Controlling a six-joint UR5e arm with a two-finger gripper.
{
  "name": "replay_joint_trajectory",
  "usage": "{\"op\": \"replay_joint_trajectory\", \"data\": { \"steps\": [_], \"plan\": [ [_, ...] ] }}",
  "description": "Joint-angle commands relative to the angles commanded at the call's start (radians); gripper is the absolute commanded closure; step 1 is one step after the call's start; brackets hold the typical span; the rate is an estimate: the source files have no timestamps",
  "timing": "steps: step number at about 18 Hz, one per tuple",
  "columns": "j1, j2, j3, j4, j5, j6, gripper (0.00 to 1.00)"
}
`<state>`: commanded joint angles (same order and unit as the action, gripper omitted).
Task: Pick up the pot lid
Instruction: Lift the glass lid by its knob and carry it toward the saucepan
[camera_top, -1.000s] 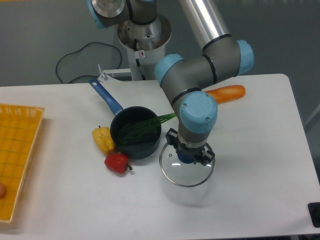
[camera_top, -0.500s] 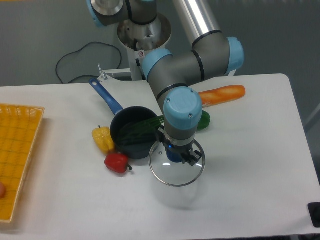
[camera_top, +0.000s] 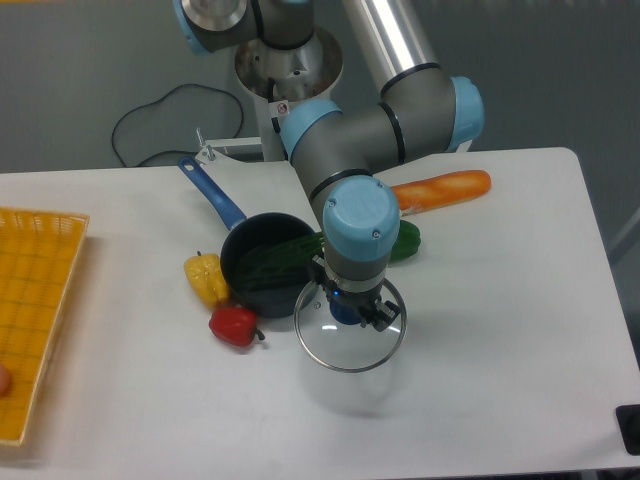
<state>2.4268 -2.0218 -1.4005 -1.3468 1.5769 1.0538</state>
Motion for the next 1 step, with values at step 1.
{"op": "replay_joint_trajectory", "data": {
  "steps": [1],
  "plan": [
    [0.0, 0.0, 0.0, 0.0, -0.002, 0.0, 0.54]
  ]
}}
